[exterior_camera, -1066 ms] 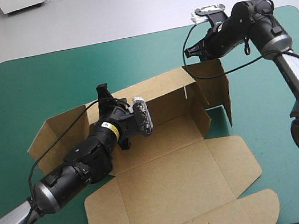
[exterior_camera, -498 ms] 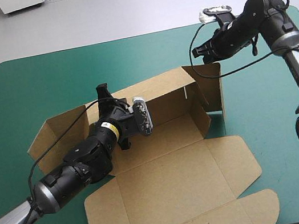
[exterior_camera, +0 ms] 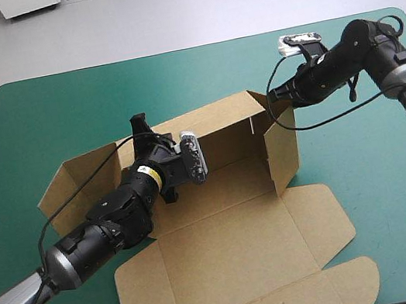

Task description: Fold the box

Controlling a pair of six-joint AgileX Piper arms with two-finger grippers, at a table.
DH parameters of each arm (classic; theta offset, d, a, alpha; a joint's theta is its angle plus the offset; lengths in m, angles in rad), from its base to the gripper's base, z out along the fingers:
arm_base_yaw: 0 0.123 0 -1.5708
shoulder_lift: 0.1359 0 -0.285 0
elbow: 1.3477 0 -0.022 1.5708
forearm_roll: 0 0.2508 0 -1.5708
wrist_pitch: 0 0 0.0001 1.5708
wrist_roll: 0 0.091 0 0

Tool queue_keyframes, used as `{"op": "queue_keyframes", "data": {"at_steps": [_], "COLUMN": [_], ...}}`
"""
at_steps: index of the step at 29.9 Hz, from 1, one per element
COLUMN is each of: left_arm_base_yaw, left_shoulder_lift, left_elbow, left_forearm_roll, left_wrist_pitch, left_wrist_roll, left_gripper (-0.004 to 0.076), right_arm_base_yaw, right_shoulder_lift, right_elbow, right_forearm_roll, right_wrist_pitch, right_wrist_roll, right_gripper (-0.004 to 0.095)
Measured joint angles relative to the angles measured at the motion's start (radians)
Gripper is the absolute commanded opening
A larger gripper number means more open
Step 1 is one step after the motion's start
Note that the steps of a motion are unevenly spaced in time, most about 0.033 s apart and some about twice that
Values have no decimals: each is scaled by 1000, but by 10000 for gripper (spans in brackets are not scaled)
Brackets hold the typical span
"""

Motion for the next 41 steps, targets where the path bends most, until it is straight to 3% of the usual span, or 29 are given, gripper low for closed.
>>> {"op": "queue_keyframes", "data": {"at_steps": [17,28,31,38,41], "left_arm_base_yaw": [0,0,0,0,0], "left_shoulder_lift": [0,0,0,0,0], "left_elbow": [0,0,0,0,0], "left_forearm_roll": [0,0,0,0,0], "left_wrist_pitch": [-1,-1,-1,-3,-6], "left_wrist_roll": [-22,-22,-22,-22,-25], "left_gripper": [-14,-14,-14,-14,-14], "right_arm_base_yaw": [0,0,0,0,0], "right_shoulder_lift": [-249,-344,-350,-358,-358], "right_elbow": [432,603,605,605,605], "right_forearm_roll": [206,396,405,425,426], "right_wrist_pitch": [-298,-320,-300,-270,-278], "right_wrist_roll": [-361,-678,-726,-750,-751], "right_gripper": [-34,-3,112,597,649]}}
